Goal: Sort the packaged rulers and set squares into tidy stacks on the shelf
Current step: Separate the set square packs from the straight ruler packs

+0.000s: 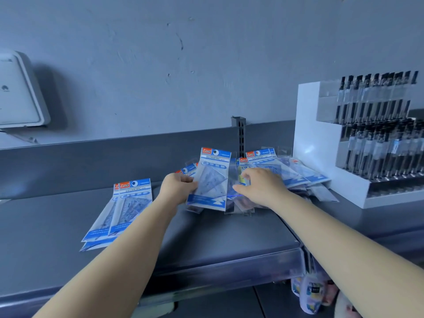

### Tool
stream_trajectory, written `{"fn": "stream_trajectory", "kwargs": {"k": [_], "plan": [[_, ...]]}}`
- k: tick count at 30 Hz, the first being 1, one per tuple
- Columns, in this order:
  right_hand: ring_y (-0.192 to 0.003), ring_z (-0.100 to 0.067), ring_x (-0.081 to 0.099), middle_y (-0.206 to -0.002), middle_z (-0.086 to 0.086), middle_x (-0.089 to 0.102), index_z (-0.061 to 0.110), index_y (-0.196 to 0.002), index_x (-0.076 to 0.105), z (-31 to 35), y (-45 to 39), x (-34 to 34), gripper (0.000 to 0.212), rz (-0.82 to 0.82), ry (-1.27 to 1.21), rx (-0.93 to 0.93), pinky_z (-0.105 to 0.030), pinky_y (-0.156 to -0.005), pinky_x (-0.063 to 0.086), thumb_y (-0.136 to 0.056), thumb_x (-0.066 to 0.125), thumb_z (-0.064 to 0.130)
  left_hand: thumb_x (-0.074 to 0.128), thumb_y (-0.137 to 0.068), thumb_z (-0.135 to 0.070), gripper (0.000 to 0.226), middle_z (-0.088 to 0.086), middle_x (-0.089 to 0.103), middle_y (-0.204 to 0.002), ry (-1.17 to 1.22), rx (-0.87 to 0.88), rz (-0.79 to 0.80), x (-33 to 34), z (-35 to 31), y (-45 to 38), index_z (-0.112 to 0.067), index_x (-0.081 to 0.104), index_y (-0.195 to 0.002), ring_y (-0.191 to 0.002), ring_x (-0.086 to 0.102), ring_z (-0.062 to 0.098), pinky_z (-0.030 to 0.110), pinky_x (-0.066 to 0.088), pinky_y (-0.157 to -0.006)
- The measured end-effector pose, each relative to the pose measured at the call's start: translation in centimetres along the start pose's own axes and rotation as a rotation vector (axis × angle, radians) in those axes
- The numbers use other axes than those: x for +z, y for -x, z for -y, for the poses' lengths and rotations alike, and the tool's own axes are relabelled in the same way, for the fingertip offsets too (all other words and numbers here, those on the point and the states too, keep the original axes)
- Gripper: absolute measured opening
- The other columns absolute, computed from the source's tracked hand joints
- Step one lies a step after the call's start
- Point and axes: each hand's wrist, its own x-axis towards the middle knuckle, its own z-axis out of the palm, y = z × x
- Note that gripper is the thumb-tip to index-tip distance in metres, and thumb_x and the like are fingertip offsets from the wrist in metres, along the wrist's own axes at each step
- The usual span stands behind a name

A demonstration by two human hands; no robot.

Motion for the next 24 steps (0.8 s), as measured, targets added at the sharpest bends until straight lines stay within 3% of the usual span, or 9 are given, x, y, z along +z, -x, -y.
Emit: {"fn": "stream_trajectory", "kwargs": {"k": [3, 8, 10, 13, 15, 18, 21, 24], "plan": [[-0.123, -0.022, 0.044, -0.129, 0.001, 0.055, 0.021, -0.123, 0.052, 0.8, -0.6, 0.5, 0.043, 0.033, -0.030, 0.000, -0.038, -0.101, 0.034, -0.088, 0.052, 0.046, 0.056, -0.090, -0.009, 0.025, 0.002, 0.053, -0.066, 0.153, -0.020, -0.059, -0.9, 0.6, -0.6, -0.018, 0.057, -0.067, -0.058, 0.046, 0.015, 0.023, 0.039, -0.052], [-0.128, -0.028, 0.038, -0.132, -0.003, 0.051, 0.012, -0.123, 0.050, 2.4, -1.4, 0.8, 0.054, 0.116, 0.038, 0.049, -0.037, -0.095, 0.036, -0.088, 0.049, 0.054, 0.050, -0.090, -0.002, 0.029, -0.003, 0.045, -0.048, 0.321, -0.035, -0.138, -1.7, 1.0, -1.4, -0.015, 0.053, -0.064, -0.050, 0.040, 0.015, 0.025, 0.037, -0.052], [-0.123, -0.029, 0.042, -0.126, -0.006, 0.054, 0.011, -0.111, 0.054, 2.8, -1.9, 0.7, 0.048, 0.145, 0.028, 0.088, -0.036, -0.089, 0.038, -0.086, 0.054, 0.052, 0.049, -0.090, -0.003, 0.029, 0.000, 0.046, -0.055, 0.334, -0.044, -0.137, -1.8, 1.0, -1.7, -0.015, 0.053, -0.064, -0.052, 0.042, 0.016, 0.025, 0.038, -0.051], [-0.096, -0.025, 0.051, -0.102, -0.007, 0.054, 0.011, -0.085, 0.047, 2.9, -2.8, 0.2, 0.037, 0.166, -0.070, 0.148, -0.029, -0.073, 0.039, -0.081, 0.067, 0.042, 0.051, -0.091, -0.007, 0.025, 0.002, 0.051, -0.066, 0.318, -0.046, -0.144, -1.7, 1.0, -2.2, -0.017, 0.055, -0.068, -0.061, 0.049, 0.019, 0.021, 0.041, -0.046], [-0.089, -0.023, 0.052, -0.100, -0.007, 0.050, 0.008, -0.098, 0.048, 2.9, -3.1, -0.4, 0.042, 0.211, -0.122, 0.185, -0.028, -0.071, 0.039, -0.078, 0.072, 0.036, 0.051, -0.091, -0.008, 0.024, 0.001, 0.053, -0.068, 0.307, -0.032, -0.150, -1.6, 0.9, -2.2, -0.018, 0.055, -0.070, -0.060, 0.050, 0.017, 0.017, 0.040, -0.041], [-0.096, -0.027, 0.058, -0.104, -0.011, 0.050, -0.002, -0.123, 0.044, 2.7, -3.5, -1.0, 0.066, 0.268, -0.178, 0.252, -0.032, -0.076, 0.045, -0.075, 0.077, 0.030, 0.051, -0.091, -0.008, 0.024, 0.000, 0.053, -0.068, 0.303, -0.010, -0.148, -1.5, 0.9, -2.2, -0.019, 0.055, -0.070, -0.060, 0.049, 0.017, 0.017, 0.038, -0.040], [-0.093, -0.026, 0.052, -0.104, -0.012, 0.050, -0.002, -0.126, 0.041, 2.5, -3.8, -1.3, 0.070, 0.302, -0.212, 0.279, -0.032, -0.075, 0.043, -0.074, 0.078, 0.027, 0.051, -0.091, -0.008, 0.024, 0.001, 0.054, -0.070, 0.327, -0.007, -0.144, -1.5, 0.8, -2.3, -0.019, 0.056, -0.070, -0.066, 0.050, 0.021, 0.021, 0.038, -0.045], [-0.093, -0.027, 0.054, -0.108, -0.013, 0.056, 0.000, -0.118, 0.048, 2.4, -4.0, -1.1, 0.057, 0.292, -0.229, 0.293, -0.033, -0.074, 0.044, -0.074, 0.077, 0.021, 0.051, -0.091, -0.009, 0.022, 0.000, 0.057, -0.072, 0.346, -0.010, -0.131, -1.6, 0.7, -2.3, -0.019, 0.057, -0.072, -0.064, 0.053, 0.018, 0.018, 0.038, -0.038]]}}
